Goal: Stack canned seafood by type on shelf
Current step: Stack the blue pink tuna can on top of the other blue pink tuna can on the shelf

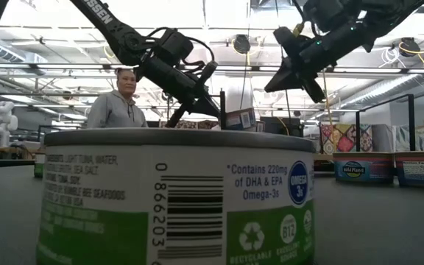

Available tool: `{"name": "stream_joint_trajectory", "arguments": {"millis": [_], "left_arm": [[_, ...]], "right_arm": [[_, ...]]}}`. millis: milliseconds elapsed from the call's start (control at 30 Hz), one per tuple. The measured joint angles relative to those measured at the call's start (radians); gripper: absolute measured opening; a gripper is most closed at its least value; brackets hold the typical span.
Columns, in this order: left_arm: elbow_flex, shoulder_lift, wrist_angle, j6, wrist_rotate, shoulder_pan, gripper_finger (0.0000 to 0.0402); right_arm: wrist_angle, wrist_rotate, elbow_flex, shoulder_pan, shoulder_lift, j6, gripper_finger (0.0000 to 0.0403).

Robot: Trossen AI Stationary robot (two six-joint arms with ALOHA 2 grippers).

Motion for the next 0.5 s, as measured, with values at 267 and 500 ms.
{"name": "stream_joint_trajectory", "arguments": {"millis": [267,500], "left_arm": [[0.000,0.000,0.007,-0.046,-0.042,-0.020,0.0000],[0.000,0.019,0.029,-0.052,-0.045,-0.034,0.0000]], "right_arm": [[0.075,-0.044,0.000,-0.011,0.060,0.001,0.0000],[0.119,-0.043,0.018,-0.027,0.095,-0.014,0.0000]]}}
